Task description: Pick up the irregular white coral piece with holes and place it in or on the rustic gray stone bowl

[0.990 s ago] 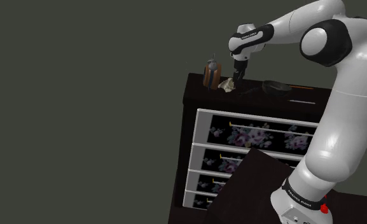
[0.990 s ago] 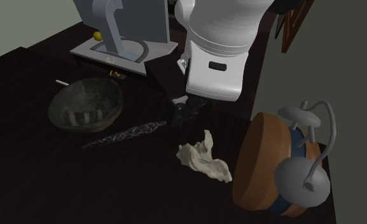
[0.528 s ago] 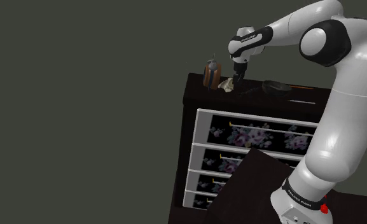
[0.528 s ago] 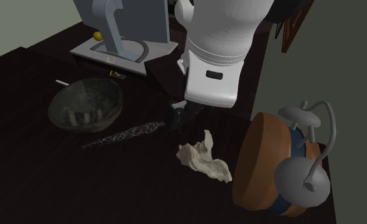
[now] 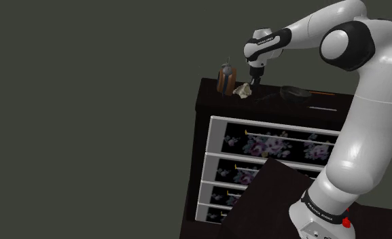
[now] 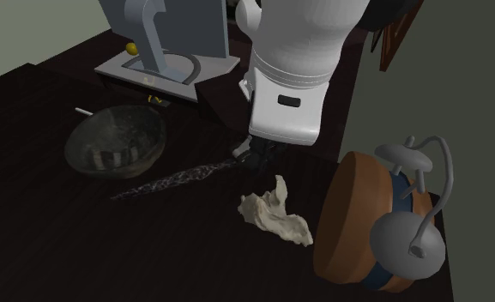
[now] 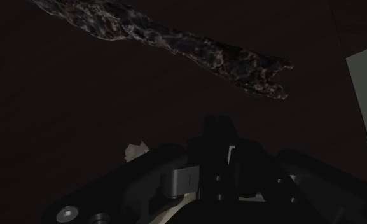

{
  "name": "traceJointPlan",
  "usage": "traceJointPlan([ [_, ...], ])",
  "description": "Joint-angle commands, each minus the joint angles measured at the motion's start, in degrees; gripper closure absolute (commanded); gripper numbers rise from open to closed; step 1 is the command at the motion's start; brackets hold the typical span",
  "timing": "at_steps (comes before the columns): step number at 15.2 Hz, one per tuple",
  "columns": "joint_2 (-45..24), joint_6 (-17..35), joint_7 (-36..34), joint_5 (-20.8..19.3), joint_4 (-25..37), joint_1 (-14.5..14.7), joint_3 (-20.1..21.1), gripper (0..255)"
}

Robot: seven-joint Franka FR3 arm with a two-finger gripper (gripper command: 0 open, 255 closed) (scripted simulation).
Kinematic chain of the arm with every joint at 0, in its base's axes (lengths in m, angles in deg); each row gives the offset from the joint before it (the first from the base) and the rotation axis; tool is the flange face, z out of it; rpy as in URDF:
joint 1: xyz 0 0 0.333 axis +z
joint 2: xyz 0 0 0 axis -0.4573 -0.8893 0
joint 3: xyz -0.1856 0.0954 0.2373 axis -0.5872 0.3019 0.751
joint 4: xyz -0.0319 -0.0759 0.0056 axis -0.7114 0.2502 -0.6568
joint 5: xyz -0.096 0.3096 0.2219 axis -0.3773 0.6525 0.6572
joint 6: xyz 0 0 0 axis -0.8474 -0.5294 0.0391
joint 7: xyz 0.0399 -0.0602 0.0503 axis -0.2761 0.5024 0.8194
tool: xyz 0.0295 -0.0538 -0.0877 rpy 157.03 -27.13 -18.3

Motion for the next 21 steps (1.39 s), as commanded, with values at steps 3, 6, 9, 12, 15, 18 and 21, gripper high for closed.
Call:
traceJointPlan([
  [3, 0.00, 0.00, 0.00, 0.00, 0.00, 0.00, 0.00, 255],
  [6, -2.21, -0.98, 1.50, -0.04, 3.03, 0.02, 0.40, 0],
  [9, -8.84, -4.07, 5.80, -0.41, 12.42, -0.02, 1.71, 0],
  [12, -15.59, -7.47, 9.87, -1.10, 22.45, -0.12, 3.10, 0],
  [15, -20.26, -9.19, 12.49, -1.70, 28.88, -0.24, 4.01, 0],
  [18, -20.29, -6.91, 12.44, -1.72, 26.66, -0.36, 3.99, 0],
  [21, -20.49, -4.73, 12.41, -1.71, 24.71, -0.54, 3.99, 0],
])
